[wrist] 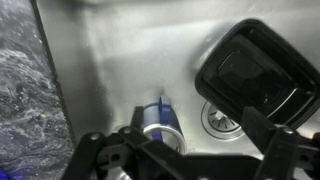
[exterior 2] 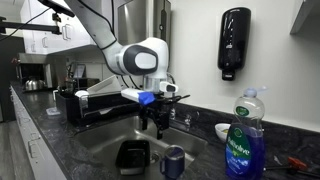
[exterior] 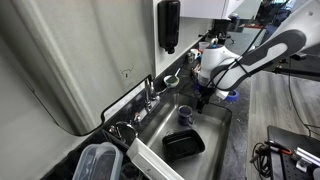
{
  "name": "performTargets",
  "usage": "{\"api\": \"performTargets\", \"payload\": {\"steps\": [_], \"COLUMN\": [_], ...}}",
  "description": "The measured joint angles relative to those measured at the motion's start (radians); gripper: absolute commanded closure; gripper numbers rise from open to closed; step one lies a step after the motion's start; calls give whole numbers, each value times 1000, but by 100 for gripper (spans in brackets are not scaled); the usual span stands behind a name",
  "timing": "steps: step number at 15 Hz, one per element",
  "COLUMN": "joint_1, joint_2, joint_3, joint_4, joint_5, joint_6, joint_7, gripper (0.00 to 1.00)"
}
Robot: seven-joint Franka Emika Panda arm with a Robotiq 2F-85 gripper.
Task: Pick up the blue cup and place it inside the sink
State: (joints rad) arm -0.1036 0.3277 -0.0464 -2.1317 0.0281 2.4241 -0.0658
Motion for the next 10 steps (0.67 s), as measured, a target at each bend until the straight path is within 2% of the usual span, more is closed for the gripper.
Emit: {"api": "performTargets", "payload": {"steps": [4,10], "joint_1": [0,1], "joint_2": [-240,-527], "joint_3": [-5,-13], "joint_4": [-88,-140], "joint_5": [-3,-21], "joint_6": [-240,-436], "joint_7": [-8,9], "gripper": [0,0]}}
